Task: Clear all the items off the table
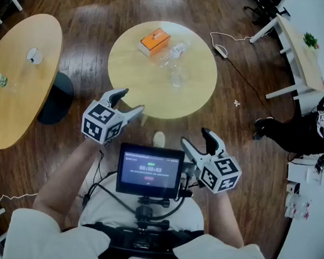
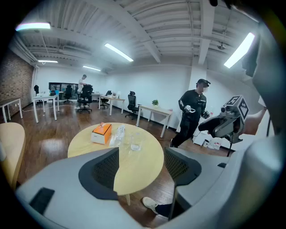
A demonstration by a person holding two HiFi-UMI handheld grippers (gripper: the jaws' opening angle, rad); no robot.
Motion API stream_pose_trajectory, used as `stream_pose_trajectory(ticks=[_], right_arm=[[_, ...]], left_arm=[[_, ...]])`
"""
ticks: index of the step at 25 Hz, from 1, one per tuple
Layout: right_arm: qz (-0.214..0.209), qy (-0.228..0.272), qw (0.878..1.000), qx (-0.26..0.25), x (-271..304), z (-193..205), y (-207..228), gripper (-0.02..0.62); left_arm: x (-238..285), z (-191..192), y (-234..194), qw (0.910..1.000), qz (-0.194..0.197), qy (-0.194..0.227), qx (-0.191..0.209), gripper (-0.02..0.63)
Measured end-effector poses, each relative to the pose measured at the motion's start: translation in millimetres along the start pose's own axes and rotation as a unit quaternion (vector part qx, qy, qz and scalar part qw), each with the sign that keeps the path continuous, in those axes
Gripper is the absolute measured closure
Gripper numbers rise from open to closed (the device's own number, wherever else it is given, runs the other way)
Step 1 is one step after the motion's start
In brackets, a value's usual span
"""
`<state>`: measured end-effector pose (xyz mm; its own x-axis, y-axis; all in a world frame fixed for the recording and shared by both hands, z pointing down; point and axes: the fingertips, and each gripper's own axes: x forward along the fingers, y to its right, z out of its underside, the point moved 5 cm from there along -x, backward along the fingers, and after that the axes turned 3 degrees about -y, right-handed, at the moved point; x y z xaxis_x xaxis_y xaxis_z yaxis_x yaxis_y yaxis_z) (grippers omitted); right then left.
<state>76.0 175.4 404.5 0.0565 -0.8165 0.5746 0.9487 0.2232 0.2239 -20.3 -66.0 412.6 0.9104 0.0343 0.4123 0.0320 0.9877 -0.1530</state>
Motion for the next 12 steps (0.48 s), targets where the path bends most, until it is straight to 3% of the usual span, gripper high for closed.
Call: stream_pose_trajectory(ticks=[8,12], right_arm=[[-0.012,-0.02,1.0,0.001,14.0,-34.5,96.6,0.245],[-0.029,-0.032,0.999,-0.005,28.9,-48.9,133.5,0.245]], left_arm=[[117.5,-22.6,-53.8,0.9977,-0.036,-0.057,-0.008,0.282],[175.1,-16.6,-84.2,0.994,-0.053,-0.087,-0.039,0.282]])
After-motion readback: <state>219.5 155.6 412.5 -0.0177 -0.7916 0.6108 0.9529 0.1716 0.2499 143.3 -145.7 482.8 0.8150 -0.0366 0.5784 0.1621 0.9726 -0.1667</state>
